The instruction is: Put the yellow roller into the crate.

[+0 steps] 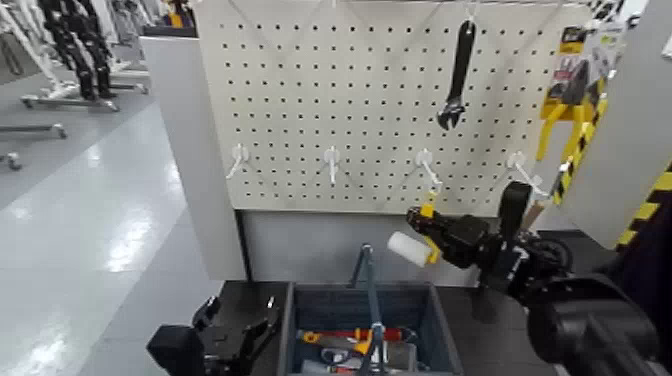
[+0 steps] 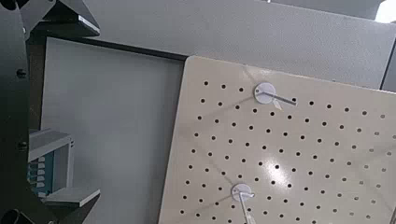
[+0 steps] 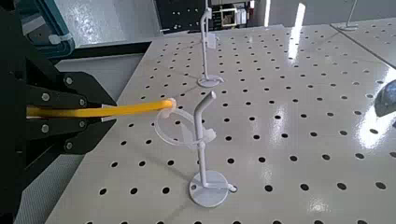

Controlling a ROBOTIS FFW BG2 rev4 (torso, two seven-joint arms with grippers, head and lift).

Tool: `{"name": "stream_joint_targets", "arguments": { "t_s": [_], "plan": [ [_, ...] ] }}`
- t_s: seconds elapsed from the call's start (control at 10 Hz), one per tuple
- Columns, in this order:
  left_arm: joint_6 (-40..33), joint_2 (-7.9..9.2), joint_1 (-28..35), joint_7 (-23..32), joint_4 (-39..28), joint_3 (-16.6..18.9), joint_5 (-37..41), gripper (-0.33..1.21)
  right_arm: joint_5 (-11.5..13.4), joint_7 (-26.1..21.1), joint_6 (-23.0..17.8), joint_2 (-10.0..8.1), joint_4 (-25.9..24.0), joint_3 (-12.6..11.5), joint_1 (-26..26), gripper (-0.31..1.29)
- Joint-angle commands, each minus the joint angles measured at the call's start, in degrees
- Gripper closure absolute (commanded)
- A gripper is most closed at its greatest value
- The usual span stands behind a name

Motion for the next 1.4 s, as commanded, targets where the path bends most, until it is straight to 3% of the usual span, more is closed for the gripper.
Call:
{"name": "stream_joint_targets", "arguments": {
  "t_s": [0.1,0.9,1.2,1.4],
  "plan": [
    [0.0,-0.09,0.1,0.0,0.0,0.1,0.0,0.1,-0.2,-0.8,2.5,0.09,-6.7,-2.5,4.2,1.28],
    [0.0,-0.18,0.2,0.0,-0.1,0.2,-0.1,0.1,-1.2,-4.4,10.2,1.06,-26.0,-8.4,14.5,1.28],
    [0.0,-0.18,0.2,0.0,-0.1,0.2,-0.1,0.1,-6.1,-5.6,12.2,1.94,-27.0,-10.0,18.6,1.28],
    [0.0,-0.18,0.2,0.0,-0.1,0.2,-0.1,0.1,-7.6,-5.9,13.2,2.9,-25.6,-10.4,19.6,1.28]
  ]
}}
